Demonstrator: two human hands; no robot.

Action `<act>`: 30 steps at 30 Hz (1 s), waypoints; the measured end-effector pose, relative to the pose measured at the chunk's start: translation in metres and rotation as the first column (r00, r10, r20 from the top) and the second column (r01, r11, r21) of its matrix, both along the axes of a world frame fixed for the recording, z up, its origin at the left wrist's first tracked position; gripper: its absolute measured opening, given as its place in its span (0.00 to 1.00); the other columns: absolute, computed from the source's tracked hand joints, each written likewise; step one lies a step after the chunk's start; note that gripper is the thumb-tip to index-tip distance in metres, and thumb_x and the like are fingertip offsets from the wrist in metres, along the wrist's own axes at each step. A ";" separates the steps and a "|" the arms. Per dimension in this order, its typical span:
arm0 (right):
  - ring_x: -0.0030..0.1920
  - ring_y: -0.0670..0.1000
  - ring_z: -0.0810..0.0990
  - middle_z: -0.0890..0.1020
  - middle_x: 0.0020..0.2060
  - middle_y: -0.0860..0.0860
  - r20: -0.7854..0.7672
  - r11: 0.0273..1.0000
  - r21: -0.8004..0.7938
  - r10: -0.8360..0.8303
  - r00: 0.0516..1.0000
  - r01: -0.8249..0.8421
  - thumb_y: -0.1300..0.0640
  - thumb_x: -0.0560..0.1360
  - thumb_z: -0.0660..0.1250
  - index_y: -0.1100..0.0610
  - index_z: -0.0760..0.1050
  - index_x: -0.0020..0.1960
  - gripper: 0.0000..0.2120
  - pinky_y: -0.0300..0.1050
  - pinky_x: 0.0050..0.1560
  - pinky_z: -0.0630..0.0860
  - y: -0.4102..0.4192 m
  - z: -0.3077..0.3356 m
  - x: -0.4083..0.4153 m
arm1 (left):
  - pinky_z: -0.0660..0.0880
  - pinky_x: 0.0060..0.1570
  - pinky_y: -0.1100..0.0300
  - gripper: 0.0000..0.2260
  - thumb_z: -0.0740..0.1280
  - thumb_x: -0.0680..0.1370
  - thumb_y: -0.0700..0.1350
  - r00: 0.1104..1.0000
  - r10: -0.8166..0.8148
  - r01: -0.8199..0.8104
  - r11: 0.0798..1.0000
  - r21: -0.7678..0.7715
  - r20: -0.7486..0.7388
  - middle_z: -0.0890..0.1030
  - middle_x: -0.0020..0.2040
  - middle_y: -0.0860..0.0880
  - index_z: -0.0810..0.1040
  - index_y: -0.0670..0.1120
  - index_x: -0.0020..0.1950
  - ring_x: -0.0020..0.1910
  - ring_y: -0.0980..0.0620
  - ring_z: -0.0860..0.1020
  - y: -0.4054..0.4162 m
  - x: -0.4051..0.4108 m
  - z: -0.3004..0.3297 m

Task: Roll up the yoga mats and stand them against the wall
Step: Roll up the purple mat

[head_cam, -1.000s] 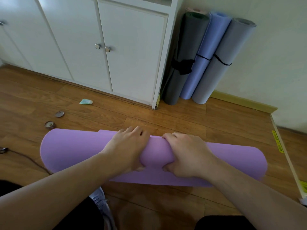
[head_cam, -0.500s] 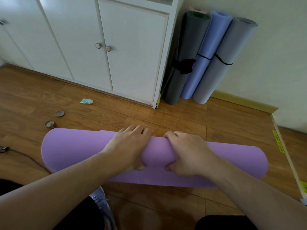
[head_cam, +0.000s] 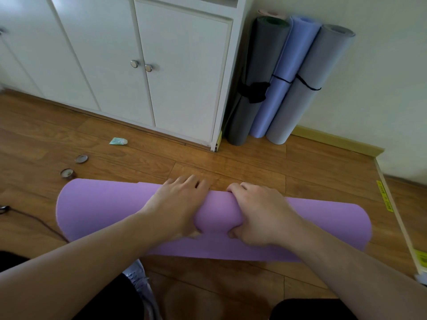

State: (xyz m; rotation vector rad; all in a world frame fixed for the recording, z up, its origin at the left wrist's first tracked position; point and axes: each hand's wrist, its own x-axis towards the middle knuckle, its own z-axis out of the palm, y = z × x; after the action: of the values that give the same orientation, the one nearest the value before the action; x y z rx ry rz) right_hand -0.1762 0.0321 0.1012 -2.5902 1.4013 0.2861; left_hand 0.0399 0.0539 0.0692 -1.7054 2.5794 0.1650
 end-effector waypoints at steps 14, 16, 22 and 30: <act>0.56 0.51 0.78 0.76 0.56 0.44 0.004 1.000 0.011 -0.015 1.000 0.015 0.34 0.67 0.78 0.45 0.68 0.66 0.35 0.47 0.48 0.74 0.000 0.000 0.000 | 0.72 0.64 0.52 0.41 0.77 0.63 0.67 0.998 -0.005 0.006 1.000 -0.008 0.064 0.72 0.64 0.51 0.67 0.51 0.68 0.64 0.48 0.74 0.003 -0.002 0.003; 0.59 0.51 0.78 0.76 0.58 0.45 0.008 1.000 0.008 -0.004 1.000 0.004 0.33 0.67 0.78 0.45 0.65 0.69 0.39 0.48 0.51 0.75 0.002 -0.001 0.000 | 0.74 0.62 0.52 0.39 0.77 0.63 0.65 1.000 0.014 -0.014 1.000 0.002 0.024 0.75 0.63 0.53 0.68 0.52 0.67 0.63 0.49 0.76 0.001 -0.003 0.004; 0.63 0.55 0.75 0.72 0.65 0.50 -0.078 0.997 -0.055 0.051 0.996 -0.055 0.37 0.65 0.82 0.49 0.62 0.74 0.46 0.51 0.63 0.73 0.007 -0.004 0.002 | 0.68 0.50 0.56 0.36 0.76 0.62 0.66 0.996 0.061 -0.056 0.996 0.074 -0.070 0.79 0.58 0.56 0.69 0.54 0.64 0.57 0.51 0.78 0.000 -0.003 0.010; 0.58 0.52 0.78 0.76 0.58 0.46 0.000 1.000 -0.006 0.014 1.000 -0.014 0.34 0.67 0.78 0.47 0.66 0.69 0.39 0.47 0.48 0.72 0.004 -0.001 0.000 | 0.74 0.60 0.52 0.39 0.78 0.61 0.65 1.000 0.006 -0.006 1.000 0.014 0.016 0.75 0.61 0.53 0.68 0.51 0.65 0.61 0.48 0.77 0.002 -0.004 0.002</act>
State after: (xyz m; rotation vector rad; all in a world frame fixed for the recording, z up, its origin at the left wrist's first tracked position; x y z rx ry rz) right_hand -0.1760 0.0360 0.1007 -2.6054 1.3865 0.2842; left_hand 0.0357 0.0556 0.0711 -1.7027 2.5561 0.1692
